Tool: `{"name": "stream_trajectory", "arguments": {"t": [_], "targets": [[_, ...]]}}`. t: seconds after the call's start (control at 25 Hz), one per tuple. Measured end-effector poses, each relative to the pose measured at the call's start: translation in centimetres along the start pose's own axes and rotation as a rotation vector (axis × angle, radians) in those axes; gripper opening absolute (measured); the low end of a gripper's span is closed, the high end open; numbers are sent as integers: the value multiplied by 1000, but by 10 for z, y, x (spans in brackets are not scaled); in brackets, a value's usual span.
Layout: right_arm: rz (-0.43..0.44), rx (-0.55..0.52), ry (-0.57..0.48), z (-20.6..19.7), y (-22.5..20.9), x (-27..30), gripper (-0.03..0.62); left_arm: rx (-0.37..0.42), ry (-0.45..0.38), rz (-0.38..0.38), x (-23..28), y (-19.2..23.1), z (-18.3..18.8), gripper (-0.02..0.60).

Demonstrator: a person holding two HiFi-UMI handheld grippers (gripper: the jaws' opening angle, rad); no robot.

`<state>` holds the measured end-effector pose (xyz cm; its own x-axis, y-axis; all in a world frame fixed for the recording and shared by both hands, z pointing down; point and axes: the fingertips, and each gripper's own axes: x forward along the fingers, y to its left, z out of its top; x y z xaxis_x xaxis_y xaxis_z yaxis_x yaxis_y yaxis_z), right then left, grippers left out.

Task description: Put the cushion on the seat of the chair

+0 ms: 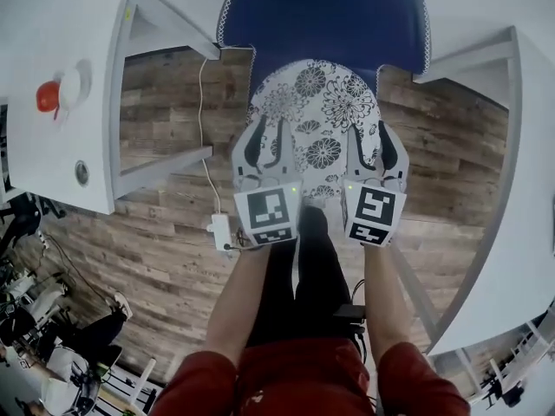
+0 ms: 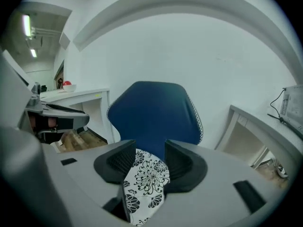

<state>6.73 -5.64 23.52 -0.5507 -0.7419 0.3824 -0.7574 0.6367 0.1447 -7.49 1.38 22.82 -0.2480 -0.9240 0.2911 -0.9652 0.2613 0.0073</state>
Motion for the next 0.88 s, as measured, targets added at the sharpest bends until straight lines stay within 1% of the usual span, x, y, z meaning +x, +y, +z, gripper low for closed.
{"name": "stream_trajectory", "arguments": {"t": [0.28,0.52,0.72,0.88], "targets": [[-7,-3,-104,74,8,-49,196,3,-112,9,-49,7,74,117],[-13,-20,-202,138,15,-91,196,34,-194,-7,-93,9,134,117],[-18,-24,-295,193,21,-132,196,40,-281,-28,-129,11,189,117],[-17,-41,-375,236,26,-164,196,67,-362,-50,-155,9,236,117]]}}
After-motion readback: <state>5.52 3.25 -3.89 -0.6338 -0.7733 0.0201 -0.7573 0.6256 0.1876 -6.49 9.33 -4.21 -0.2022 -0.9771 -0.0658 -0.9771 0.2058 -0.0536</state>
